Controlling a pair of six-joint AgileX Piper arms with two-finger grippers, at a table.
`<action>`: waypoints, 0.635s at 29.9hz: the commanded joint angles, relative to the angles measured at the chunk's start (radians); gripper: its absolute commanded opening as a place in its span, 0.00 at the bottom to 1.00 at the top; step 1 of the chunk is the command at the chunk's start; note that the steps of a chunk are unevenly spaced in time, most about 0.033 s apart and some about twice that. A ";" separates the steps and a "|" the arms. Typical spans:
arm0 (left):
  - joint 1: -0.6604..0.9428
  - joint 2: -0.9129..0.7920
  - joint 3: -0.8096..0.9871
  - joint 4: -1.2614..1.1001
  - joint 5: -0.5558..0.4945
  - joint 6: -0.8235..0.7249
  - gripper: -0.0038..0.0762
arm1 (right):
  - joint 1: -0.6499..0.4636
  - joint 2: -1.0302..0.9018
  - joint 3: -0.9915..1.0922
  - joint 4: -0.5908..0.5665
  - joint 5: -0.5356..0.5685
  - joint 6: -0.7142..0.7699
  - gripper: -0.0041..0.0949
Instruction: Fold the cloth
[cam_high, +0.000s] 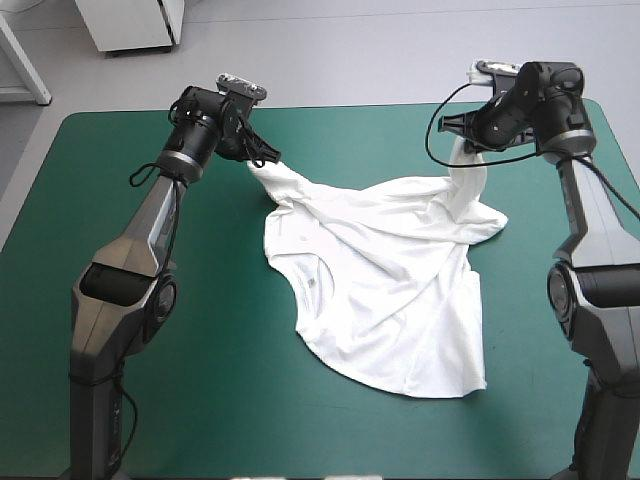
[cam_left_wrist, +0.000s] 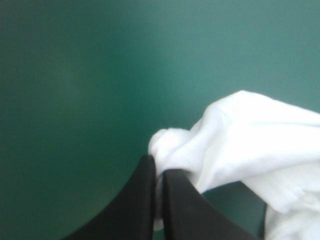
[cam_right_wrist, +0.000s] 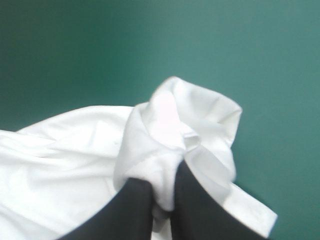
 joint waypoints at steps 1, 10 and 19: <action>0.026 0.007 -0.078 -0.008 -0.051 -0.052 0.04 | -0.011 0.013 -0.021 0.031 -0.041 -0.016 0.02; 0.045 0.075 -0.087 -0.026 -0.228 -0.048 0.08 | -0.011 0.049 -0.023 0.008 -0.156 -0.062 0.16; 0.047 0.076 -0.087 -0.139 -0.210 -0.023 0.58 | -0.011 0.048 -0.023 -0.029 -0.105 -0.071 0.58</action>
